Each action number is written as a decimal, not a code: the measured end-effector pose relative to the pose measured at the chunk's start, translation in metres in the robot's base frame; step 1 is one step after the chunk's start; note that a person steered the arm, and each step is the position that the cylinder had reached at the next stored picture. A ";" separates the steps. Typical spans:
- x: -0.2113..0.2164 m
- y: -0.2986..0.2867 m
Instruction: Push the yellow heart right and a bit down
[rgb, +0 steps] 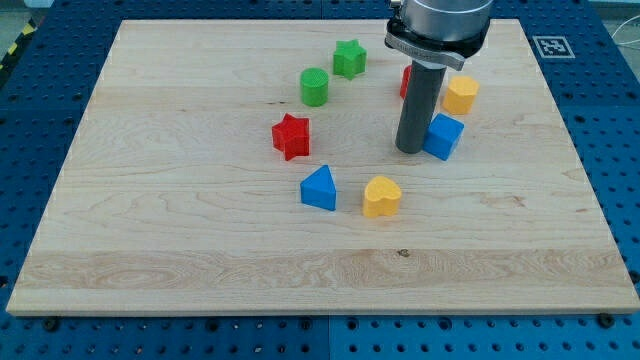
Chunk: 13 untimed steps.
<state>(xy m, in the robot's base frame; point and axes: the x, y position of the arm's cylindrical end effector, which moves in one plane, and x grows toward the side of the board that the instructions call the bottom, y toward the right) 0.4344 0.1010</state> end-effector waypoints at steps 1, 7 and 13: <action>0.002 0.006; 0.059 0.014; 0.059 0.110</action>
<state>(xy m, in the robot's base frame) 0.4935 0.2109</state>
